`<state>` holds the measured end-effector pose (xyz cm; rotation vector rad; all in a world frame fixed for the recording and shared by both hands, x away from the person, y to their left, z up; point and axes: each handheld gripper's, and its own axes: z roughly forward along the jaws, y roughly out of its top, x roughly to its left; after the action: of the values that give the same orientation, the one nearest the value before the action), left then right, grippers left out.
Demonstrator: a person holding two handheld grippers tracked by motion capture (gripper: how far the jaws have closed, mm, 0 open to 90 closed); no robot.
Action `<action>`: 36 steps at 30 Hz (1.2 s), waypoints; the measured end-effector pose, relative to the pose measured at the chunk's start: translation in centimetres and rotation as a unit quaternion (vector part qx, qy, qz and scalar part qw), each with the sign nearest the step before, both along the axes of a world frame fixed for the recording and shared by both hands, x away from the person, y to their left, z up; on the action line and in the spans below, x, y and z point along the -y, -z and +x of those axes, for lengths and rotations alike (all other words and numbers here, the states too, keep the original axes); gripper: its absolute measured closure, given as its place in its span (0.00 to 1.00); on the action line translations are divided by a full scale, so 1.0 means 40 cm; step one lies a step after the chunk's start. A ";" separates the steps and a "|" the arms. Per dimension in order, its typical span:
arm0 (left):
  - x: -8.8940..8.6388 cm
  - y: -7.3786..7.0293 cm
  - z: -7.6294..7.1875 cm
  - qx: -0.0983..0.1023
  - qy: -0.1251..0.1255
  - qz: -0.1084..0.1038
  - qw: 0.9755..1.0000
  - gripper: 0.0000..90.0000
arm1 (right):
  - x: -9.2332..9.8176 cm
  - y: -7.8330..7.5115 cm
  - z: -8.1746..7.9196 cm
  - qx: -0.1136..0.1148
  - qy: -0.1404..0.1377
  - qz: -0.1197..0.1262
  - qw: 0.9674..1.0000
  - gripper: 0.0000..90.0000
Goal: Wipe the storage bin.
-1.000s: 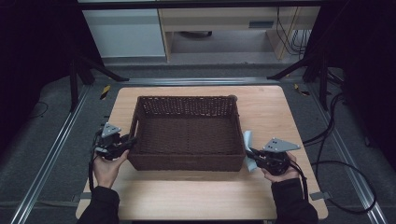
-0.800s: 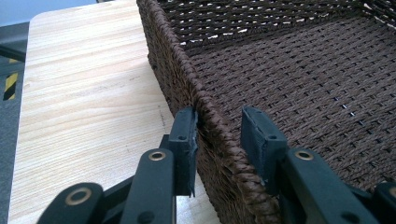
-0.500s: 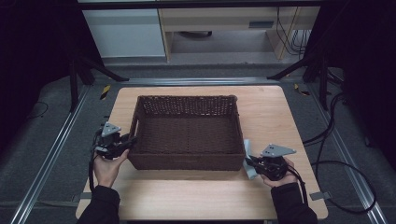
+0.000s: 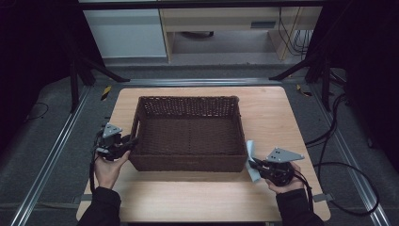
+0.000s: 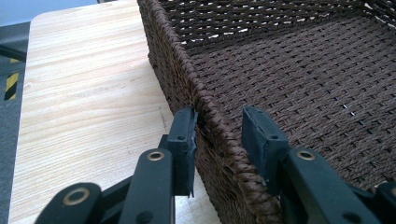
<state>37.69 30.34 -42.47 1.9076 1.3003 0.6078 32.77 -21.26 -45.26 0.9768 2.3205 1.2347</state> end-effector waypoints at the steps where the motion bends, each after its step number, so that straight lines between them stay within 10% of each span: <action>1: 0.000 0.000 0.000 0.000 0.000 0.000 1.000 0.72 | -0.002 0.010 0.001 -0.007 0.000 -0.003 1.000 0.93; 9: 0.000 0.000 -0.001 0.000 0.000 -0.001 1.000 0.71 | -0.011 0.054 0.009 -0.040 0.003 -0.028 0.999 0.93; 19: 0.001 0.000 -0.002 0.000 -0.001 0.000 1.000 0.71 | 0.011 -0.082 -0.035 0.047 0.009 0.044 0.998 0.93; 36: 0.002 0.000 -0.003 0.001 -0.001 0.004 1.000 0.71 | -0.037 0.059 -0.017 -0.052 -0.004 -0.033 0.998 0.93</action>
<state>37.58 30.25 -42.46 1.9125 1.3015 0.6165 32.08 -19.77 -47.60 1.0335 2.4285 1.1282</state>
